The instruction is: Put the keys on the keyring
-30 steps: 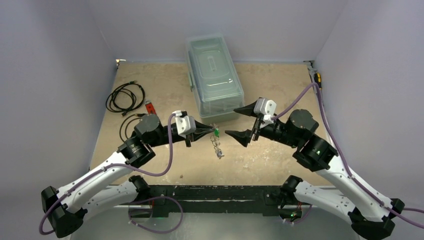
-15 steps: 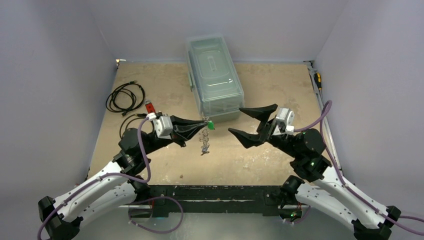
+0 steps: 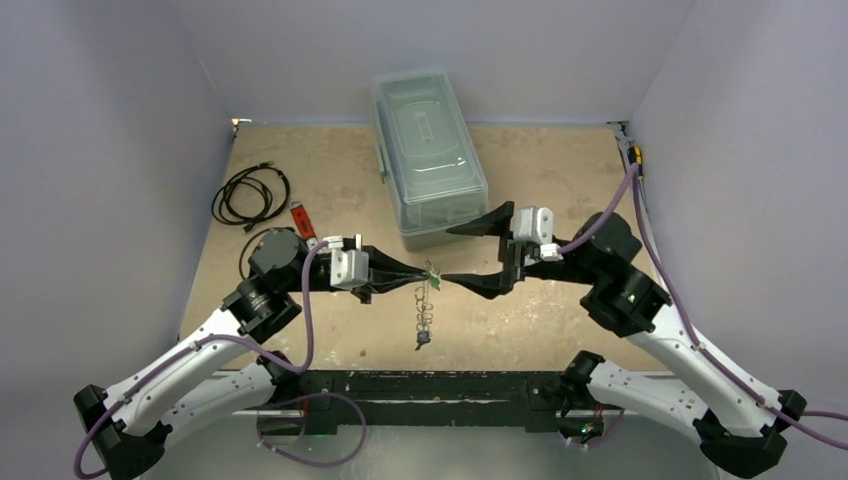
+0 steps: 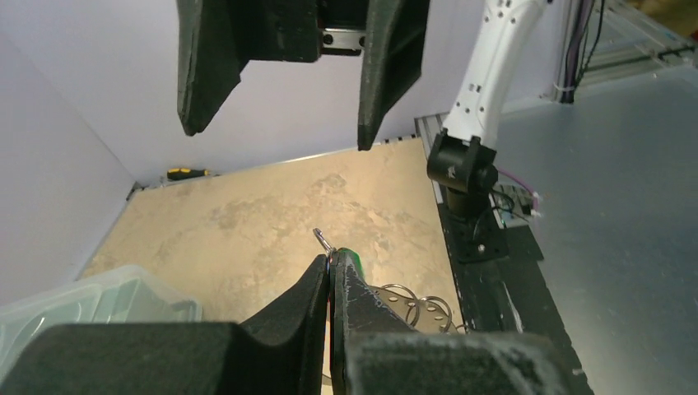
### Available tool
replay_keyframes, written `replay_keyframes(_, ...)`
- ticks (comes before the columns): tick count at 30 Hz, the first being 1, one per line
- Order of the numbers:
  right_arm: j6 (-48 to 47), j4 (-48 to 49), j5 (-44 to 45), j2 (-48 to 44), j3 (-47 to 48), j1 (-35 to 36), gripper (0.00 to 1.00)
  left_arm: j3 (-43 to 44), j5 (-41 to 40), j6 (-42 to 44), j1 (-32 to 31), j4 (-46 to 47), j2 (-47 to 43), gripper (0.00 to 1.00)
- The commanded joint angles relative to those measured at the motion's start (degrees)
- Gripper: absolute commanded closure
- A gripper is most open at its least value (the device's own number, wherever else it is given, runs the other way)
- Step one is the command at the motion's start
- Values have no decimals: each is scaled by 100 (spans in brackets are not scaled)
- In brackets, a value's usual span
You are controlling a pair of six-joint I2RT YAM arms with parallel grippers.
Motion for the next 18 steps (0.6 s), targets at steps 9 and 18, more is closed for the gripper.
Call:
replay_keyframes(9, -698, -1876, -1100, 584, 832, 4, 50, 196, 606, 381, 209, -303, -65, 100)
replay_keyframes(18, -693, -1736, -1057, 813, 807, 4, 57, 162, 489, 331, 209, -236, -48, 100)
